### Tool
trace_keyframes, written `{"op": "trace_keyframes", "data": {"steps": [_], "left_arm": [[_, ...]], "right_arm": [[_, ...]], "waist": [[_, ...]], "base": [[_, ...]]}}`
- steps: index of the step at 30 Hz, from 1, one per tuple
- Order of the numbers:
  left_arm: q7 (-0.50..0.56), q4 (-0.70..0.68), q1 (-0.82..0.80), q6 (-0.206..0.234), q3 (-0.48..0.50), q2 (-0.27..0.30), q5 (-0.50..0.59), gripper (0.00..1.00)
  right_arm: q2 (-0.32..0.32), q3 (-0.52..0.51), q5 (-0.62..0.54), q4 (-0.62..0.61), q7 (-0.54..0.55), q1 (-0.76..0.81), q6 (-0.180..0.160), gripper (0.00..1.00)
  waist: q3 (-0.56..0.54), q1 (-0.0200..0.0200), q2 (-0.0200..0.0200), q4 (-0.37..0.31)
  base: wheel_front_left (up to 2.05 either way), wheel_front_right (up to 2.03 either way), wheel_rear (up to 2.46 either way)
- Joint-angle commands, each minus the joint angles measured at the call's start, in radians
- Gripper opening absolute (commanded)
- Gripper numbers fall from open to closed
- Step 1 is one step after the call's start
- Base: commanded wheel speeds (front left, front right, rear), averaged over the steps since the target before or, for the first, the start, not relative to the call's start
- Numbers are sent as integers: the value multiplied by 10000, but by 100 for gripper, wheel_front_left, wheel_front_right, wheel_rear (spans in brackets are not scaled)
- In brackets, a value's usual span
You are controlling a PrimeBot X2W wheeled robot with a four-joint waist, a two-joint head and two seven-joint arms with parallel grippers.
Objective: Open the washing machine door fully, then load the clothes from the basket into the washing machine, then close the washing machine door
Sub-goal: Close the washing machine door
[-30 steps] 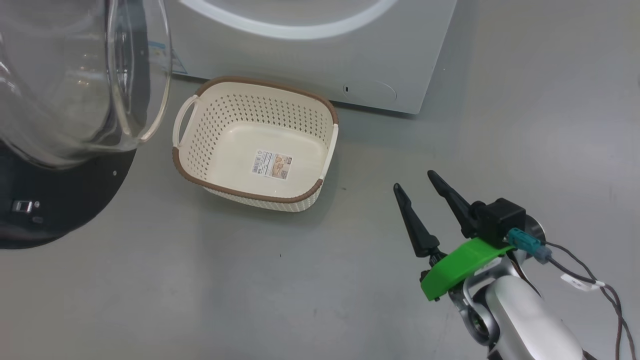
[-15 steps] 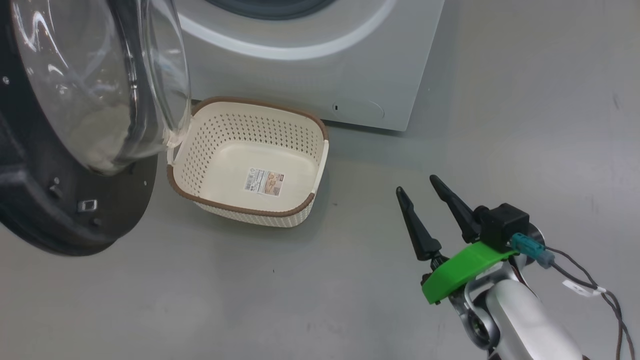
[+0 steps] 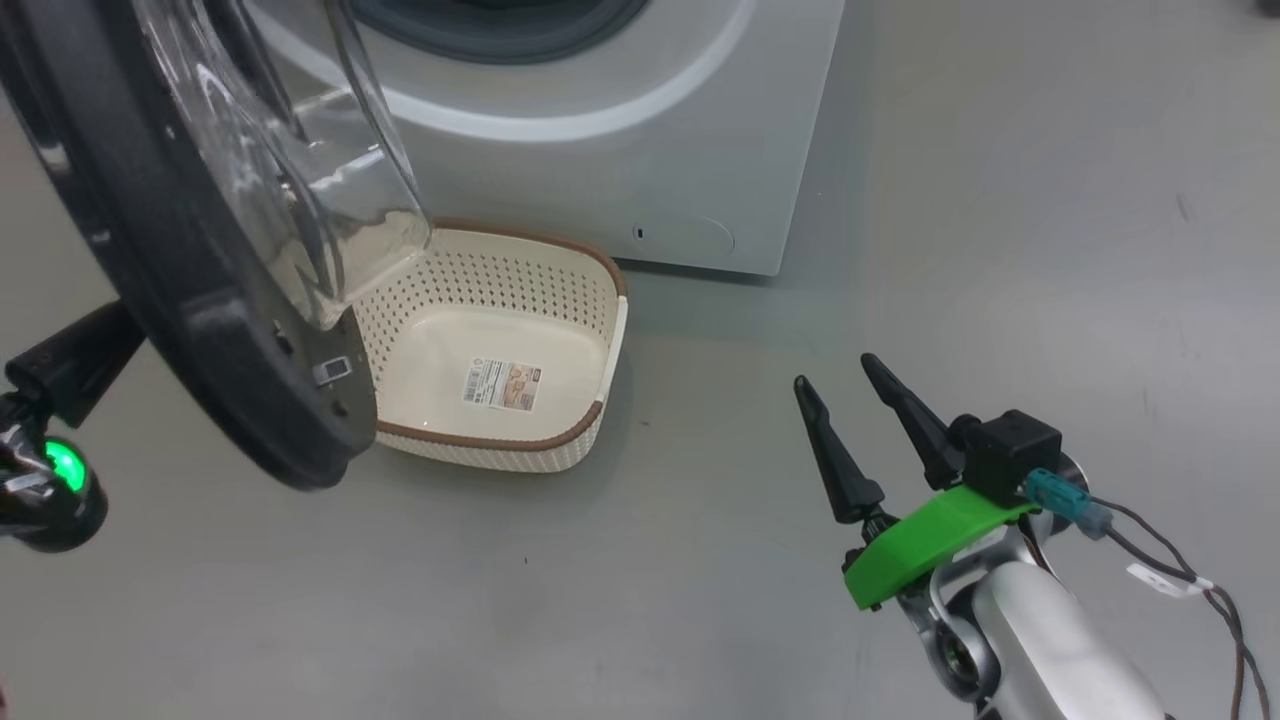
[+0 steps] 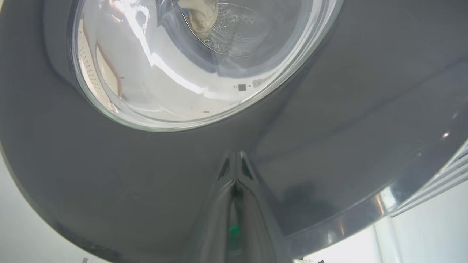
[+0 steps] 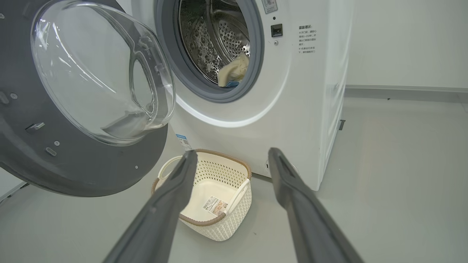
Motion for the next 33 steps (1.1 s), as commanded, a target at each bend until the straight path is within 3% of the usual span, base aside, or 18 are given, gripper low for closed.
{"op": "trace_keyframes", "data": {"steps": [1,11,33], "left_arm": [[26,-474,-152,14,198,312,-118,0],[-556,-784,-67,-35,64,-746,-173,0],[-1773,24,-820,-529,-379,-2120,314,0]], "right_arm": [[55,184,72,-275,-120,-19,2,100],[55,151,165,-375,-134,16,2,100],[55,-72,191,-907,-137,188,2,100]], "waist": [[-4,0,0,-84],[12,0,0,-664],[361,0,0,-2196]], "base": [[0,0,0],[0,0,0],[0,0,0]]}}
